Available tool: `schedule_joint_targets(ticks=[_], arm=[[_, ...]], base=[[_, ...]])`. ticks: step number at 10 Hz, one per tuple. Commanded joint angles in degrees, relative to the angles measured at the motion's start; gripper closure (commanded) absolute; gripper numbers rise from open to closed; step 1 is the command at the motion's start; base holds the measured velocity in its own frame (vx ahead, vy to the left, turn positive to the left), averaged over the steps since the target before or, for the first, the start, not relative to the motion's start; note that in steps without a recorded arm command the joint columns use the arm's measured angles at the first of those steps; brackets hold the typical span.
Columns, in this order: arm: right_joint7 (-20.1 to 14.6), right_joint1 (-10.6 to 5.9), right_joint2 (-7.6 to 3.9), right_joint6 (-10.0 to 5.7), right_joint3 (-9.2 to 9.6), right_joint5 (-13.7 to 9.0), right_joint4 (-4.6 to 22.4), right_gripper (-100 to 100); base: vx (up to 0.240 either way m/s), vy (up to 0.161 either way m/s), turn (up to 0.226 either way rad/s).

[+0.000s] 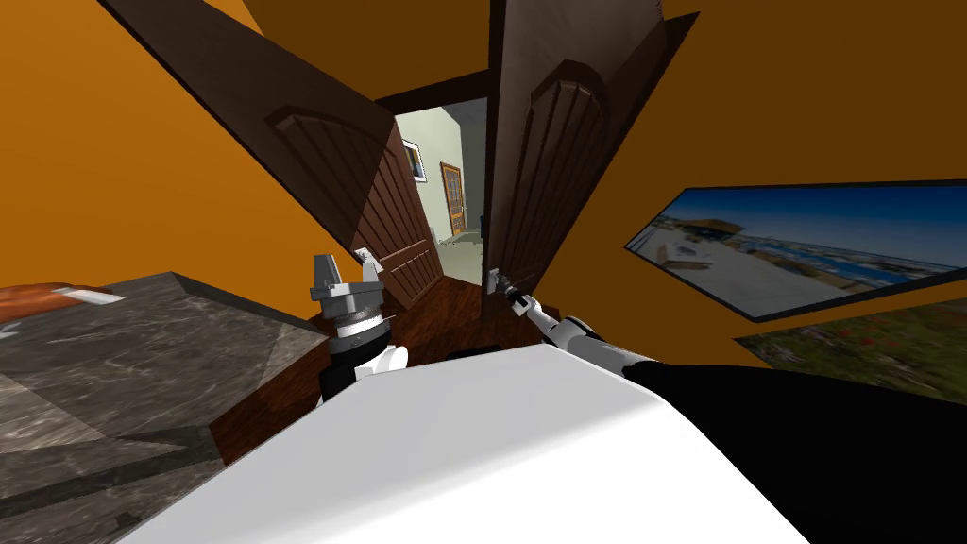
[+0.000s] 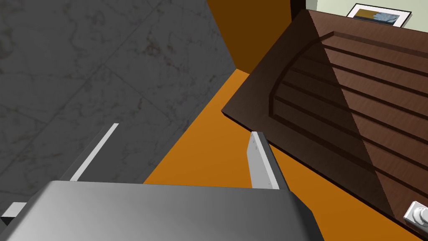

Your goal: Pull the door open

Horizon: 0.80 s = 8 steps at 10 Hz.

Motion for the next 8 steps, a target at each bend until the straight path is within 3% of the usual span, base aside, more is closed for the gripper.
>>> schedule_joint_targets(ticks=[1, 8], arm=[[-1.3, 0.17, -0.82, -0.92, 1.53, 0.4, -0.7, 100], [-6.8, 0.93, -4.46, -5.04, 8.35, 2.2, -4.0, 100]], base=[[-0.107, -0.116, 0.010], [-0.137, -0.157, 0.018]])
